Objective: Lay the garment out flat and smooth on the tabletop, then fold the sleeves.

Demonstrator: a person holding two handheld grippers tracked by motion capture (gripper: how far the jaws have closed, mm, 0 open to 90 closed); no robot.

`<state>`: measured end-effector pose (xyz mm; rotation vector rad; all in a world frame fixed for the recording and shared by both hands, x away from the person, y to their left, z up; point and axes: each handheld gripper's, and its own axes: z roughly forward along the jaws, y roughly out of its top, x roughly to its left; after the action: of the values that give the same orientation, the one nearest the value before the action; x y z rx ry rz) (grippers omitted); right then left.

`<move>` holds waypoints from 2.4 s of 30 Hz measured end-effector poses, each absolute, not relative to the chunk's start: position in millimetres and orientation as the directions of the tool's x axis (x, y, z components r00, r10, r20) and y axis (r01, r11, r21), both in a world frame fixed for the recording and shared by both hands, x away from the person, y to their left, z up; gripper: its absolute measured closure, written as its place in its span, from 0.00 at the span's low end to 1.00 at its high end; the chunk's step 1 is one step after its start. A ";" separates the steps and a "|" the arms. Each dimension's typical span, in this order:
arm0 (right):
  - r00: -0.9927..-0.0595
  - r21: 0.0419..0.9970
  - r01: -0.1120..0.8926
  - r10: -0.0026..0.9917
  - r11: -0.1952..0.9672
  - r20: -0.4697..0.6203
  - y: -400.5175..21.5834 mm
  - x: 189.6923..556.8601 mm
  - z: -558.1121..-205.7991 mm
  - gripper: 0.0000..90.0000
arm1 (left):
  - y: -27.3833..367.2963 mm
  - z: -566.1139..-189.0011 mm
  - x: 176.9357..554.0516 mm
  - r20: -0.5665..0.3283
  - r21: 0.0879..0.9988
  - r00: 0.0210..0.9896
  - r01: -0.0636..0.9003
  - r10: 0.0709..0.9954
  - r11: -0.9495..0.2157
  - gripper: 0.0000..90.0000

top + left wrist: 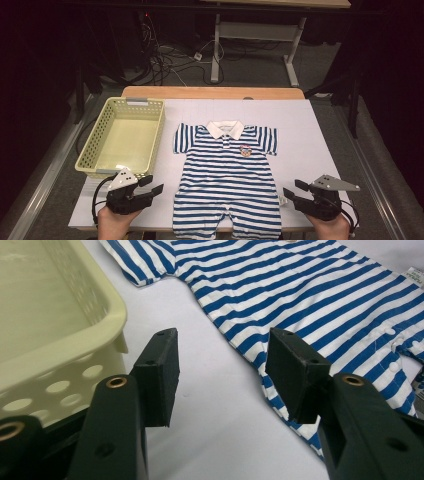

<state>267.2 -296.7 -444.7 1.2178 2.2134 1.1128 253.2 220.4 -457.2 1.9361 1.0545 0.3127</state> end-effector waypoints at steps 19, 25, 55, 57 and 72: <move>-0.547 0.789 0.536 0.836 0.302 0.052 -299.7 266.3 -446.5 0.50 | 223.3 -456.8 250.9 -0.177 0.801 0.603 0.547 0.778 -0.242 0.50; -0.560 0.789 0.531 0.826 0.309 0.053 -301.0 263.3 -447.6 0.49 | 220.0 -454.2 252.3 -0.174 0.809 0.613 0.535 0.771 -0.243 0.50; -0.538 0.800 0.540 0.838 0.260 0.090 -313.8 258.3 -450.2 0.46 | 201.3 -416.9 287.6 -0.155 0.837 0.632 0.492 0.760 -0.239 0.45; -0.538 0.804 0.536 0.838 0.259 0.088 -315.4 256.3 -449.8 0.46 | 198.6 -414.3 290.9 -0.148 0.834 0.636 0.492 0.758 -0.250 0.46; -0.542 0.805 0.535 0.835 0.256 0.095 -315.8 256.4 -450.6 0.45 | 183.4 -403.1 319.0 -0.141 0.826 0.643 0.496 0.753 -0.269 0.46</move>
<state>256.4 -315.8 -450.6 1.2548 2.1821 1.1831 319.0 183.4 -403.1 1.9337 0.9827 0.3486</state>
